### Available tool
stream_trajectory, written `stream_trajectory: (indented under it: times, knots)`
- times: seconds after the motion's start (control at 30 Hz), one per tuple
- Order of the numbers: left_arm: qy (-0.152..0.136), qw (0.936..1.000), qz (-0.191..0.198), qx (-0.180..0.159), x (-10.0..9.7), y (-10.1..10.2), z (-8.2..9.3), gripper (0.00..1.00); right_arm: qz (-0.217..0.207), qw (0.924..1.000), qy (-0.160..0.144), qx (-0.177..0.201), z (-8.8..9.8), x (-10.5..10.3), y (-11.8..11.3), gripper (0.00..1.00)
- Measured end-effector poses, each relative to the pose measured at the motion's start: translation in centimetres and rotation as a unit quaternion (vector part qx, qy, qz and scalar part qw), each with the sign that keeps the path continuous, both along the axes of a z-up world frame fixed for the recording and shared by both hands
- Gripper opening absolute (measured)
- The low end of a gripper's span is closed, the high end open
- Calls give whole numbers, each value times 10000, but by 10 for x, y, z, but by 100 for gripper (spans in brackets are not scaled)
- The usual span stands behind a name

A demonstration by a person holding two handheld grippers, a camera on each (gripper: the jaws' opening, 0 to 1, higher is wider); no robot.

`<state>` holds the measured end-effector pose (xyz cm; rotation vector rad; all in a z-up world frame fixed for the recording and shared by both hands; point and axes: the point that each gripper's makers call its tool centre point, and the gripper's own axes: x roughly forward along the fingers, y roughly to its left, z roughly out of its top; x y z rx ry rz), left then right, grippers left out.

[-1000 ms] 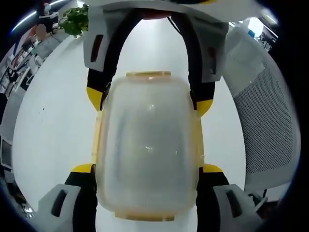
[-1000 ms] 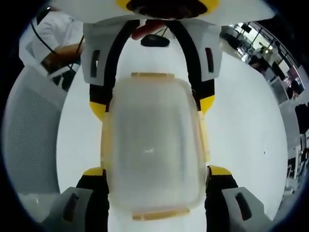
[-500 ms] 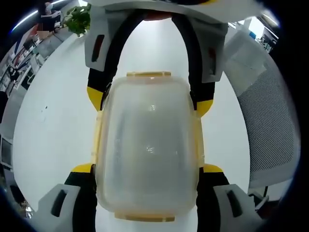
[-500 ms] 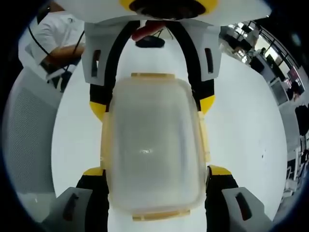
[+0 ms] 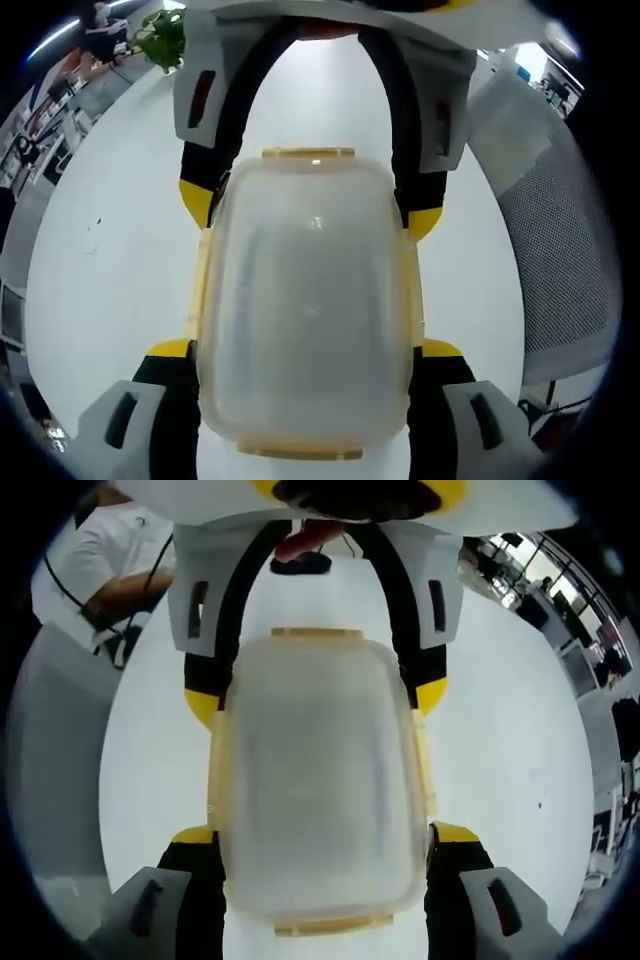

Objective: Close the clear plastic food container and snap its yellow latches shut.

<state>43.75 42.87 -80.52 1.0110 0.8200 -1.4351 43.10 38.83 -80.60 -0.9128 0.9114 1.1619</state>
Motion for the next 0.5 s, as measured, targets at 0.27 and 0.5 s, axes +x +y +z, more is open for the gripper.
stream_trajectory:
  times: [0.27, 0.5]
  knots:
    - [9, 10000, 50, -56, 11, -1, -1, 88, 42, 10000, -4, -40, -1, 12, -1, 83]
    - [-4, 9999, 135, -107, 21, -2, -2, 88, 104, 9999, -13, -66, -1, 22, -1, 83]
